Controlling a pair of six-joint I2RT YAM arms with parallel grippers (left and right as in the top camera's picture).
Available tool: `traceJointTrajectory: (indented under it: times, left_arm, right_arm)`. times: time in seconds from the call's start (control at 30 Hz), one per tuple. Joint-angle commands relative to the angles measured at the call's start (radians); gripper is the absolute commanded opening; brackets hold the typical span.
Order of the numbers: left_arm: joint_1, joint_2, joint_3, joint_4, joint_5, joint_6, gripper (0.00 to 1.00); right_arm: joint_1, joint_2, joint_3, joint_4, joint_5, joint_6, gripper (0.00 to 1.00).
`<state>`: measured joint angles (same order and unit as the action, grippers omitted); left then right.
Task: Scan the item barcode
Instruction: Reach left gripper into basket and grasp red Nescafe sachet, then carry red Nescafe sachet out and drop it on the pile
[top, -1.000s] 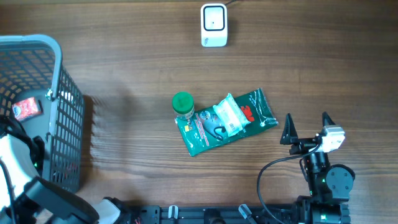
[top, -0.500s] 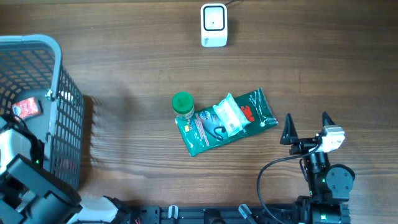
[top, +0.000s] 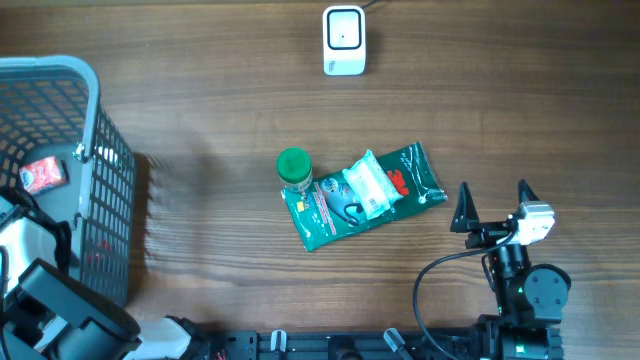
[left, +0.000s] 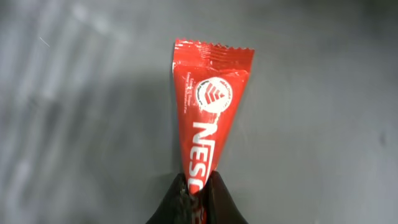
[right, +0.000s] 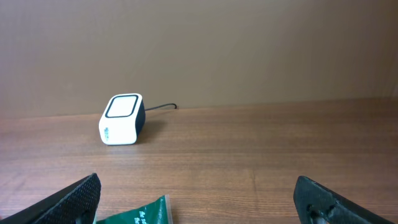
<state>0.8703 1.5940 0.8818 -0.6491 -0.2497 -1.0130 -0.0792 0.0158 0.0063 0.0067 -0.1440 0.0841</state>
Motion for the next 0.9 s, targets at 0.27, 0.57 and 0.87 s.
traceJointTrajectory:
  times: [0.27,0.57,0.87]
  left_arm:
    - [-0.009,-0.478,0.295,-0.082,0.438,0.094,0.04]
    - [-0.322,-0.784,0.300,0.031,0.833,0.129,0.04]
    - [-1.313,-0.476,0.300,-0.082,0.447,0.339,0.04]
  right_arm:
    - [0.002,-0.005,-0.001,0.002,0.010,-0.006,1.00]
    - [0.002,-0.005,-0.001,0.003,0.010,-0.006,0.99]
    - [0.002,-0.005,-0.001,0.002,0.010,-0.006,1.00]
